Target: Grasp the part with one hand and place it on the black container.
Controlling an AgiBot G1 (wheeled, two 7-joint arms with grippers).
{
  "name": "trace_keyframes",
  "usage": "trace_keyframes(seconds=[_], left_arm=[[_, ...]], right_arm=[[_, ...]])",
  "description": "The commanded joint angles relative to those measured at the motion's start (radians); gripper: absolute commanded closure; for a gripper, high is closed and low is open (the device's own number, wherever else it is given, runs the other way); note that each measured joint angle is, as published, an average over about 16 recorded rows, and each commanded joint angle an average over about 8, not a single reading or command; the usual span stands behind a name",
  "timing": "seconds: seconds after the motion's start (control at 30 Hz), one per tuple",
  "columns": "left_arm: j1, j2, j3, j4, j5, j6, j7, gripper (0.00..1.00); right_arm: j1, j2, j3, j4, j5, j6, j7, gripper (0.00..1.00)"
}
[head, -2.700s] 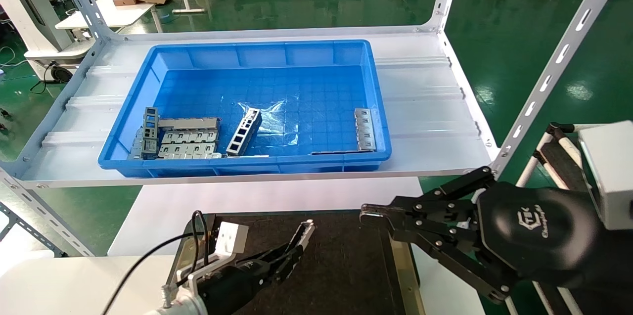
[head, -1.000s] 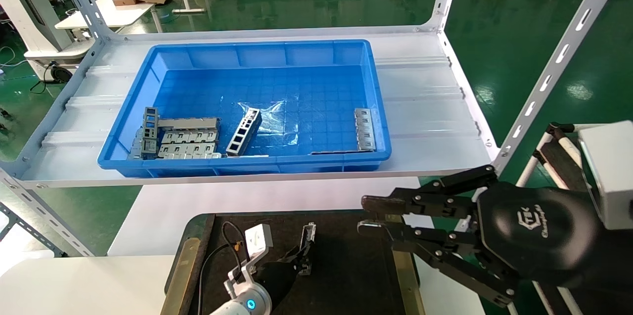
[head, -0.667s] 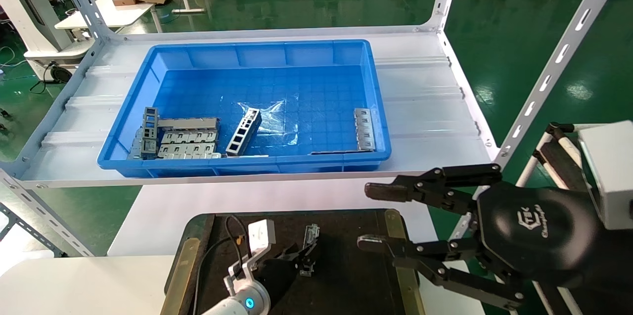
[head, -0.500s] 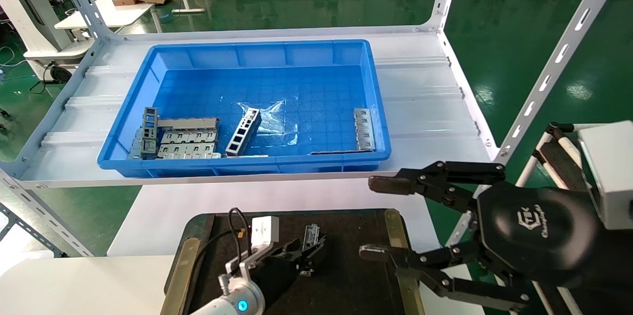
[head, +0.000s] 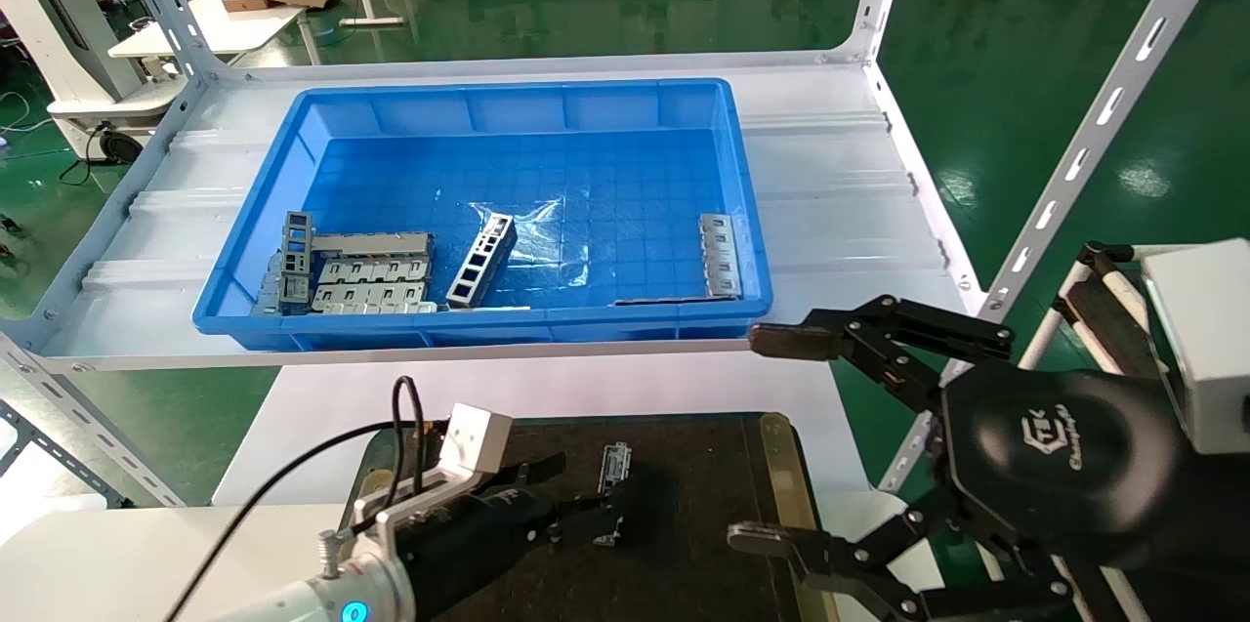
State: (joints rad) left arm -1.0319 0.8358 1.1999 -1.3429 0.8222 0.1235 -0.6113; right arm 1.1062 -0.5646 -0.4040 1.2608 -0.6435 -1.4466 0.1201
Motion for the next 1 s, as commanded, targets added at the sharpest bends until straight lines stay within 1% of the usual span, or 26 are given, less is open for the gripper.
trace_keyframes(seconds=[0.03,0.3,0.5,0.7,0.87,1.0], left_arm=[[0.003,-0.031,-0.04,-0.009,0.007,0.067,0.012,0.0],[0.073,-0.133,-0.237,0.0,-0.089,0.322,0.197,0.0],[0.121,-0.189,-0.351,0.002,-0.179,0.498,0.345,0.0],[0.14,-0.235,-0.425,0.002,-0.252,0.628,0.437,0.0],[0.145,-0.264,-0.461,-0.003,-0.296,0.694,0.469,0.0],[0.148,-0.274,-0.474,-0.005,-0.313,0.718,0.481,0.0]], right_arm=[[0.0,0.0,0.0,0.0,0.0,0.0,0.0,0.0],[0.0,0.0,0.0,0.0,0.0,0.0,0.0,0.0],[0.0,0.0,0.0,0.0,0.0,0.0,0.0,0.0],[0.0,0.0,0.0,0.0,0.0,0.0,0.0,0.0],[0.0,0.0,0.0,0.0,0.0,0.0,0.0,0.0],[0.0,0.0,0.0,0.0,0.0,0.0,0.0,0.0]])
